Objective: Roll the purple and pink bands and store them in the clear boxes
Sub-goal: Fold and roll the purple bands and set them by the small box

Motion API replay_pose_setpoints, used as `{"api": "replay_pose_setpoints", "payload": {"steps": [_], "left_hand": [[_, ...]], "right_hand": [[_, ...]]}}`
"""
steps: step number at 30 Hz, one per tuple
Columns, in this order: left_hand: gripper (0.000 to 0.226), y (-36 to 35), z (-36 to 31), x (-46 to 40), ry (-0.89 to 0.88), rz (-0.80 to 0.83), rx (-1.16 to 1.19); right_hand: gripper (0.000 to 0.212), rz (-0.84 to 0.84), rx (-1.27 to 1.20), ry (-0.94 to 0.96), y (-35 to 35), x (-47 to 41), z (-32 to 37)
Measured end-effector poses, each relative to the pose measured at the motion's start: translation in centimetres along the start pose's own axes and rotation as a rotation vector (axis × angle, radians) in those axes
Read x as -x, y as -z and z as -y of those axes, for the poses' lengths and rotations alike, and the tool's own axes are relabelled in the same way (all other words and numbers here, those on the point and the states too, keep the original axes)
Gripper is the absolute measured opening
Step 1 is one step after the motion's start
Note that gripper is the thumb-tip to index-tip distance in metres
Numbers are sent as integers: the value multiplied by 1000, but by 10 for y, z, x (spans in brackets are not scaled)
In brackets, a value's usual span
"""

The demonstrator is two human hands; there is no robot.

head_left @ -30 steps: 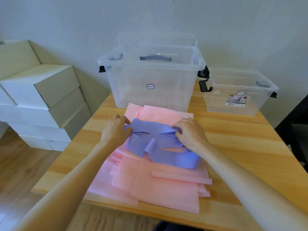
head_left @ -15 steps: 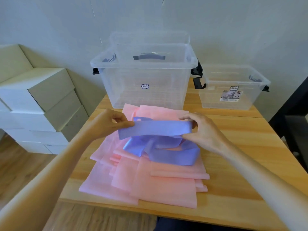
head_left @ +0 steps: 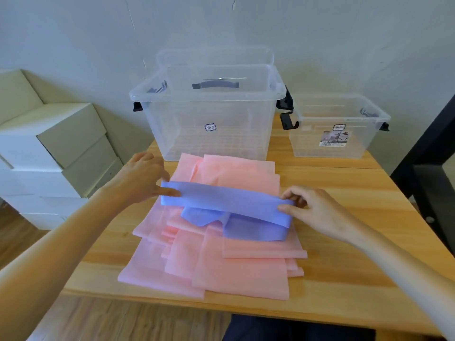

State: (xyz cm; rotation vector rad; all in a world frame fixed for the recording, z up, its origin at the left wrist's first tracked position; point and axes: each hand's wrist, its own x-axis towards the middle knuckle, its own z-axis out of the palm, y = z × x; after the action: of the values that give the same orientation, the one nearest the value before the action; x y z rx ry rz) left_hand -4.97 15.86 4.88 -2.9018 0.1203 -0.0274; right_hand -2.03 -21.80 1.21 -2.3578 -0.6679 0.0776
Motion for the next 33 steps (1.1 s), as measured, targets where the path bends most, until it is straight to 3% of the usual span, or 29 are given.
{"api": "replay_pose_setpoints", "payload": {"steps": [2,5,8,10,15,17,20,23,27,33], "left_hand": [[65,5,1,2,46,-109,244],[50,16,-1,8,134,-234,966],[61,30,-6,16,0,-78,1474],[52,36,-11,18,-57,22,1649],[42,44,-23,16,-13,-14,1642],[29,45,-19,18,-36,-27,1452],[29,45,-17,16,-15,-18,1100],[18,47,-21,13,4,-56,935],[8,53,-24,14,28,-62,938],[32,71,-35,7,0,-69,1010]], "right_hand": [[7,-24,0,0,0,2,-1],[10,-65,-68,-13,4,3,-5],[15,-56,-198,-34,9,4,-9],[16,-46,-274,-43,12,7,-7],[21,-23,-330,-81,18,15,-11],[23,-27,-317,-107,20,19,-15],[19,-34,-344,-141,22,24,-19],[14,-59,-398,-161,21,29,-19],[17,-123,-470,-239,23,37,-21],[53,-156,-625,-290,34,55,-21]]}}
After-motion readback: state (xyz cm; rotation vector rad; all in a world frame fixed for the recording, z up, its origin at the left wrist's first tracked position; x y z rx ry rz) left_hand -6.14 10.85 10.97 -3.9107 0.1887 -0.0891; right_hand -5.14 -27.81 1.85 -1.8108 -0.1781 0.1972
